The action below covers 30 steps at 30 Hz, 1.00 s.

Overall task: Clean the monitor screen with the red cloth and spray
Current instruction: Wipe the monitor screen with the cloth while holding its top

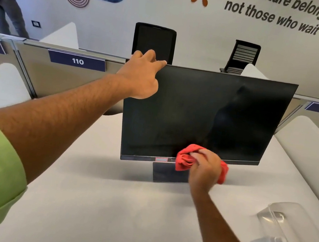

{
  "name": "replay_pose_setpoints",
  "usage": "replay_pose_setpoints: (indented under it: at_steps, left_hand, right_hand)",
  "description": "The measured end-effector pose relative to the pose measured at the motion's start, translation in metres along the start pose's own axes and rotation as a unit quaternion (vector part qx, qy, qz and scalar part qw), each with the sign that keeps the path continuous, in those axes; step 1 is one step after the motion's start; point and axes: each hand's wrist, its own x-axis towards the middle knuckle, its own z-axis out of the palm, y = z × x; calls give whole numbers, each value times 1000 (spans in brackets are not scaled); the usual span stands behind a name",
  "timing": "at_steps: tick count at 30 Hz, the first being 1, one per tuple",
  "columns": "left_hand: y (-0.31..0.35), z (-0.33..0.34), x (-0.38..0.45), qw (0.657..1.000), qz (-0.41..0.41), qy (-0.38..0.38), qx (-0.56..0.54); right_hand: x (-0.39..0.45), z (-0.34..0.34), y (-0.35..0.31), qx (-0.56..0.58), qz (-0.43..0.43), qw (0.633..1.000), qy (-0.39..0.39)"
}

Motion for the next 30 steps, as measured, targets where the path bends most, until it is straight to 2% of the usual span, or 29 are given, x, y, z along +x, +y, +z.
replay_pose_setpoints:
  at_steps: [4,8,11,14,17,22,25,30]
  left_hand:
    - [1,1,0,1000,-3,-2,7]
    - [0,0,-2,1000,-9,-7,2]
    - [-1,-1,-3,1000,-11,-9,-1]
    - [-3,-2,-4,1000,-9,-9,-10]
    - [-4,-2,-3,1000,-2,-5,-22]
    - [-6,-1,-1,1000,-6,-4,-26]
    - [-2,0,0,1000,-4,0,-23]
    - [-1,2,-1,1000,-8,5,-13]
  right_hand:
    - [-40,32,-86,72,-18,993,-96]
    - [-73,59,-136,51,-143,976,-153]
    - [-86,67,-139,24,-233,954,-188]
    - [-70,59,-107,24,-304,936,-179]
    - [-42,32,-47,-9,-269,948,-168]
    - [-12,-18,50,-68,-124,982,-124]
    - [-15,-12,35,-65,-84,988,-116]
    - [-50,28,-69,18,-162,973,-163]
